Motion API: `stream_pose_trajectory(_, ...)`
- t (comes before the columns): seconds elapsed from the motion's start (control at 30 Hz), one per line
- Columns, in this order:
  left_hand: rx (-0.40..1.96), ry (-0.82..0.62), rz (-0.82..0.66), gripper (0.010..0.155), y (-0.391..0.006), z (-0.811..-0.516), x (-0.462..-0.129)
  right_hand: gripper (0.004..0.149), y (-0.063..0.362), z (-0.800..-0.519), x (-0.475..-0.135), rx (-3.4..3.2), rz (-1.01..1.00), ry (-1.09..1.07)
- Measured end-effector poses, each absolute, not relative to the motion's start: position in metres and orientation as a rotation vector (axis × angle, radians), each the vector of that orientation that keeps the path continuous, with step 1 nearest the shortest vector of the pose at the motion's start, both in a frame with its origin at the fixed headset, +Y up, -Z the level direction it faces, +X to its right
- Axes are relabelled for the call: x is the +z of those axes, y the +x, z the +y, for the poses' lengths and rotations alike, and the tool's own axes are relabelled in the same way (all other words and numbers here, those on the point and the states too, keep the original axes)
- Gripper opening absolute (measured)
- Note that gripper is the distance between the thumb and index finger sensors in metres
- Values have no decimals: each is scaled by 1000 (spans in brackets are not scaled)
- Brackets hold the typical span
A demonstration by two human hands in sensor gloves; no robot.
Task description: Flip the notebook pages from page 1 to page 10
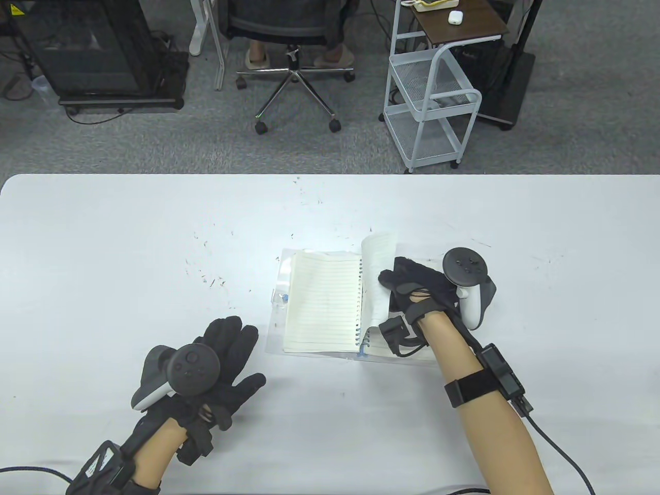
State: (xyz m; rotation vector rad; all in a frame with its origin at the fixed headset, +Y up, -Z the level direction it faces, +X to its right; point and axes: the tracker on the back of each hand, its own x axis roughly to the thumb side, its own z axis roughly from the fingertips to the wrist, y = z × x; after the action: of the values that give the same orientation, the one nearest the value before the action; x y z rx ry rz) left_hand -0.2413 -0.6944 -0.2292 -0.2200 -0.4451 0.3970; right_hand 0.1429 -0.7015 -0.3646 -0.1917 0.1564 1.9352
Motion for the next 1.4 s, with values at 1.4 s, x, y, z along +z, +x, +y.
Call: stream_pose_trajectory(1.4, 395, -214, -463, 86, -241, -696, -229, 72, 80, -728, -378, 2118, 368, -16)
